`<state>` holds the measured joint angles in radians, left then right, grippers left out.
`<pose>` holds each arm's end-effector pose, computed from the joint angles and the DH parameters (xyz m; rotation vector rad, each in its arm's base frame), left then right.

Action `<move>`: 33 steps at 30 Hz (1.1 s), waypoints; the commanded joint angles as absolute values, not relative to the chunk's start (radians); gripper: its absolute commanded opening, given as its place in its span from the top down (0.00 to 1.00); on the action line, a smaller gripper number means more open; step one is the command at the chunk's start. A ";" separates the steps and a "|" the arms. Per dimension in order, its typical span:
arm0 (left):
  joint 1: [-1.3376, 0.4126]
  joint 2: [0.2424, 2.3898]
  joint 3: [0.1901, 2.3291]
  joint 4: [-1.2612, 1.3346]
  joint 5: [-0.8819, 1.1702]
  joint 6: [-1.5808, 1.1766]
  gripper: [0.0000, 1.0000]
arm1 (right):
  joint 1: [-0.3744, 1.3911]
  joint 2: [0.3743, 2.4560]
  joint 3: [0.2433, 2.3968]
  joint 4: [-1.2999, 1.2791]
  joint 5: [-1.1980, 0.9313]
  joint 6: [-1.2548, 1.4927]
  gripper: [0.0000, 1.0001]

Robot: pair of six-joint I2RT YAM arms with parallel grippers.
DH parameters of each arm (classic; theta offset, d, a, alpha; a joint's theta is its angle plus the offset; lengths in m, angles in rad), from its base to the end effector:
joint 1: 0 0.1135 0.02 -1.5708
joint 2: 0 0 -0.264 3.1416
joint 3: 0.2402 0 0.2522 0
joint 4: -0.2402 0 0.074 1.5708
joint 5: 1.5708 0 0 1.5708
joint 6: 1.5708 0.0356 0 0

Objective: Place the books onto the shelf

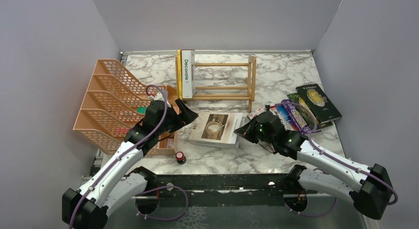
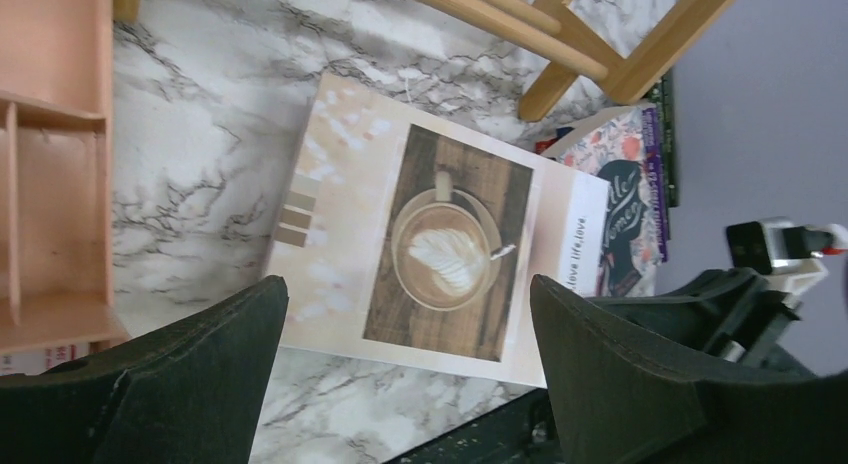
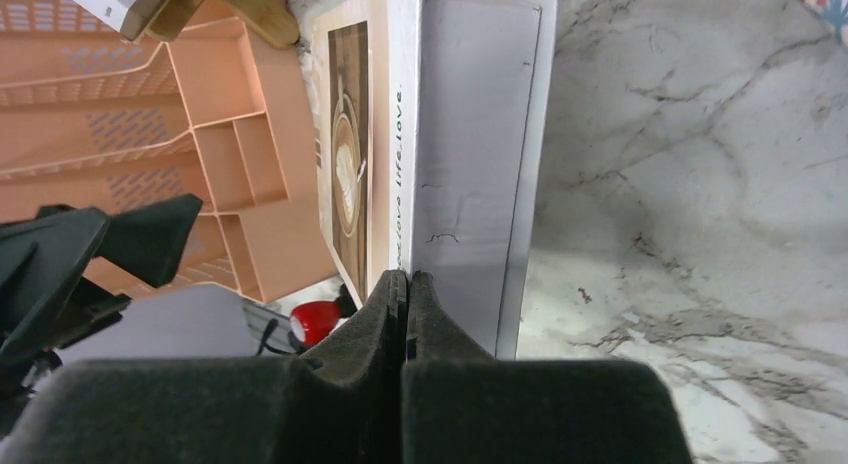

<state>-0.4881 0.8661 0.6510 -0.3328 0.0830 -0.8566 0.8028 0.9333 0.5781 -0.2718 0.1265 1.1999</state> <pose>0.1704 -0.0938 0.2639 -0.3600 2.2176 -0.8581 0.1435 0.1421 0.2326 0.5424 2.3074 0.9374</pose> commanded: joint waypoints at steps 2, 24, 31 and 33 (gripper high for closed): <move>-0.517 0.826 0.623 -0.336 0.117 -1.067 0.09 | 0.796 0.943 0.566 -0.224 0.075 1.424 0.99; -0.661 0.860 0.528 -0.338 -0.029 -1.419 0.05 | 0.767 0.873 0.641 -0.319 0.204 1.709 0.99; -0.661 0.843 0.468 -0.155 -0.068 -1.499 0.01 | 0.767 0.821 0.537 -0.171 0.126 1.837 0.99; -0.661 0.856 0.461 -0.122 -0.068 -1.520 0.01 | 0.767 0.832 0.536 -0.178 0.110 1.854 0.99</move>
<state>-0.6567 0.8574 0.4763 -0.2565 -0.0235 -1.4208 0.7719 0.8322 0.5495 -0.2554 0.1543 1.7691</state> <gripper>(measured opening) 0.986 0.014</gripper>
